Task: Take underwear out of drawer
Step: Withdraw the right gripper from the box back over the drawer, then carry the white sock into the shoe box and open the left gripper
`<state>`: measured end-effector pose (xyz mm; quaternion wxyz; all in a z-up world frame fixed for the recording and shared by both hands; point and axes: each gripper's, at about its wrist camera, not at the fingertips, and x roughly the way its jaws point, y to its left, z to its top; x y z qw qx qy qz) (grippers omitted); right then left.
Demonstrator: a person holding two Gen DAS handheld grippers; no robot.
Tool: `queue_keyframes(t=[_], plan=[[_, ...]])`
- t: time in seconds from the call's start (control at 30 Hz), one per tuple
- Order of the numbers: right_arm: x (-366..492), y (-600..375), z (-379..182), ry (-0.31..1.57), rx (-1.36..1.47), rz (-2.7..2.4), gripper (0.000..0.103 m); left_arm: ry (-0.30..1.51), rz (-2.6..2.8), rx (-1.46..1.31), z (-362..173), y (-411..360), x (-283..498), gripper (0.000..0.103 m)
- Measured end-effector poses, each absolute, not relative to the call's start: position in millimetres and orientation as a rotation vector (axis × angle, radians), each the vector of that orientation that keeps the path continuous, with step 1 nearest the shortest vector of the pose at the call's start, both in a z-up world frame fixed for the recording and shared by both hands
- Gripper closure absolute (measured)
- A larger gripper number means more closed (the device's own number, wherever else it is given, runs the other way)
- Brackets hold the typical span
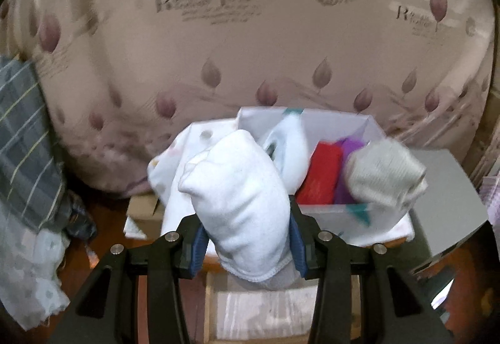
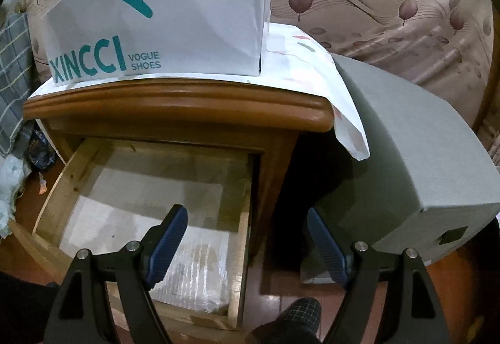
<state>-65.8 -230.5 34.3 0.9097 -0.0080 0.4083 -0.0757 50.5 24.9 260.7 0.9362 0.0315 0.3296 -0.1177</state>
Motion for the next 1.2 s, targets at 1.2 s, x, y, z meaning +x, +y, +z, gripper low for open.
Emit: queue_keyframes(t=[1.2], plan=[[-58.8,-266.4,24.4,0.907,0.125,-0.35,0.022,0.866,-0.216,0.134,174.8,-34.9,163.7,0.036]])
